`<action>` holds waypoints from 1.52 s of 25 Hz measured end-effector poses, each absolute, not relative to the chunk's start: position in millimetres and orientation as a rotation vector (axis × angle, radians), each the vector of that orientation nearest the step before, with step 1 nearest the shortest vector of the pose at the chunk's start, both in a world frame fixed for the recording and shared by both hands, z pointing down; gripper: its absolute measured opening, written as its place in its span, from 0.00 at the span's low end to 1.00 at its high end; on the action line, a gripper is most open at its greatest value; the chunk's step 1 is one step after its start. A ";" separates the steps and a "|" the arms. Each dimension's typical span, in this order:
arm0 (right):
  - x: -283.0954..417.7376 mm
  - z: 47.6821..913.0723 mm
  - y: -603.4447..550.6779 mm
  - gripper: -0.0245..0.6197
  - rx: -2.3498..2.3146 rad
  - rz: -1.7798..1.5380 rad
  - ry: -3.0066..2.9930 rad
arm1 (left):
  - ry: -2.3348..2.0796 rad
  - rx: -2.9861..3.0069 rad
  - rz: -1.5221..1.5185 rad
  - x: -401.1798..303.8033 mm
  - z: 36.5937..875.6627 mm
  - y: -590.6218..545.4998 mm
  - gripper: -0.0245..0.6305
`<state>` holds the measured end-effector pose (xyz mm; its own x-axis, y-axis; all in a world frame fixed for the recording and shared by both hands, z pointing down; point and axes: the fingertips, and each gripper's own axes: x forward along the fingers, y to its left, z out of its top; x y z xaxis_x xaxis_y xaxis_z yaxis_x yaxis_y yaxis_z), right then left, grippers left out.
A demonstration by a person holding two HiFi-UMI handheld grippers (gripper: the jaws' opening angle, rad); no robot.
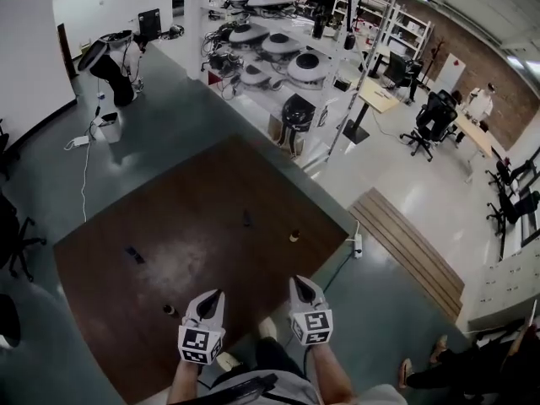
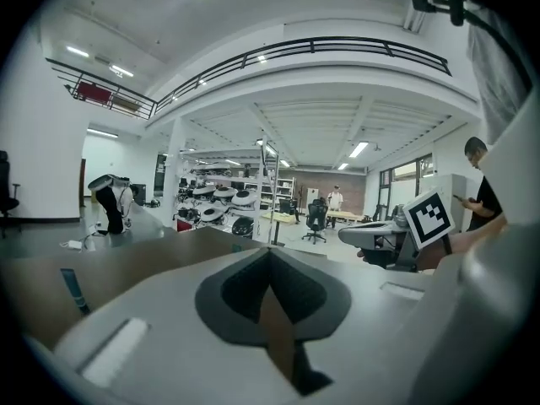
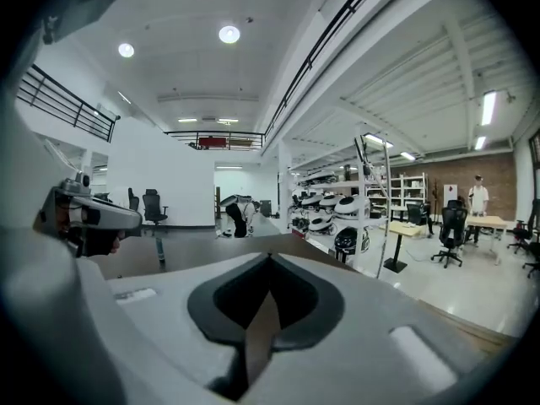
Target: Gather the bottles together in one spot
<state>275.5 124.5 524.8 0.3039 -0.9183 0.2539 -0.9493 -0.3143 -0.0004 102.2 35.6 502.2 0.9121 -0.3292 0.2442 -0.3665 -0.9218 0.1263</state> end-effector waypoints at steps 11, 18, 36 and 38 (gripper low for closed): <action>359.0 581.5 97.2 0.04 2.321 0.423 -1.733 | -0.480 2.856 0.460 198.5 545.5 8.7 0.04; 382.7 618.8 71.6 0.04 2.256 0.501 -1.772 | -0.491 2.797 0.545 228.9 582.2 -10.5 0.04; 423.0 677.7 45.8 0.20 2.222 0.579 -1.786 | -0.475 2.746 0.614 274.9 621.8 -20.8 0.04; 423.8 681.8 41.0 0.28 2.227 0.577 -1.783 | -0.475 2.735 0.608 274.3 622.2 -19.7 0.04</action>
